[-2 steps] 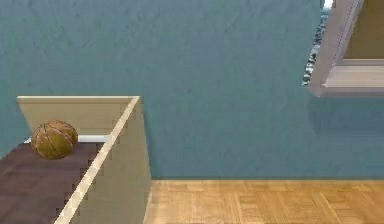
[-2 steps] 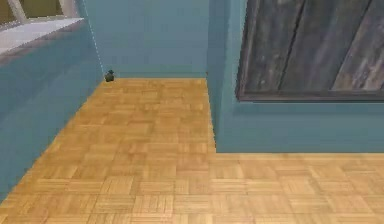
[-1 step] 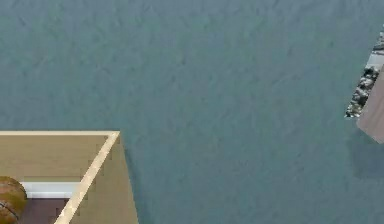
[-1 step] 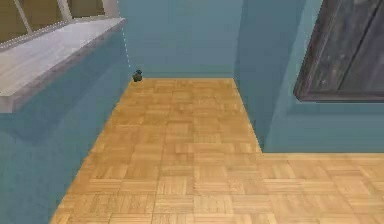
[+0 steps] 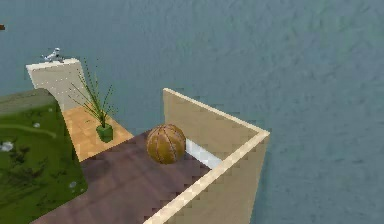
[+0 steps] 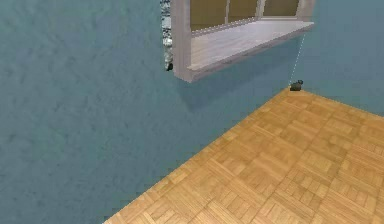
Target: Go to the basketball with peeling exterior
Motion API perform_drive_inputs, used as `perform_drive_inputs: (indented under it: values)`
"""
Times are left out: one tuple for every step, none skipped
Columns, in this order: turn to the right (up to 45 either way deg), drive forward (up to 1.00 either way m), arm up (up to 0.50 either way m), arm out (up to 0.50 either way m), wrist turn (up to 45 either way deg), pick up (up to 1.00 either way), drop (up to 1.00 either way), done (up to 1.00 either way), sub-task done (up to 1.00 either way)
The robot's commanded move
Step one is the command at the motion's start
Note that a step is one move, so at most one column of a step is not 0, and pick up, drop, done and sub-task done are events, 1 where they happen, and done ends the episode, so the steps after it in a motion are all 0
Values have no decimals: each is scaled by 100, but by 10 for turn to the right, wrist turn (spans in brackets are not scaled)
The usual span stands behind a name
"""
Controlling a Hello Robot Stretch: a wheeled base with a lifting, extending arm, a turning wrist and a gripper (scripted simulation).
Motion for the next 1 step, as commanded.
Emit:
perform_drive_inputs:
  values:
    - [0, 0, 0, 0, 0, 0, 0, 100, 0]
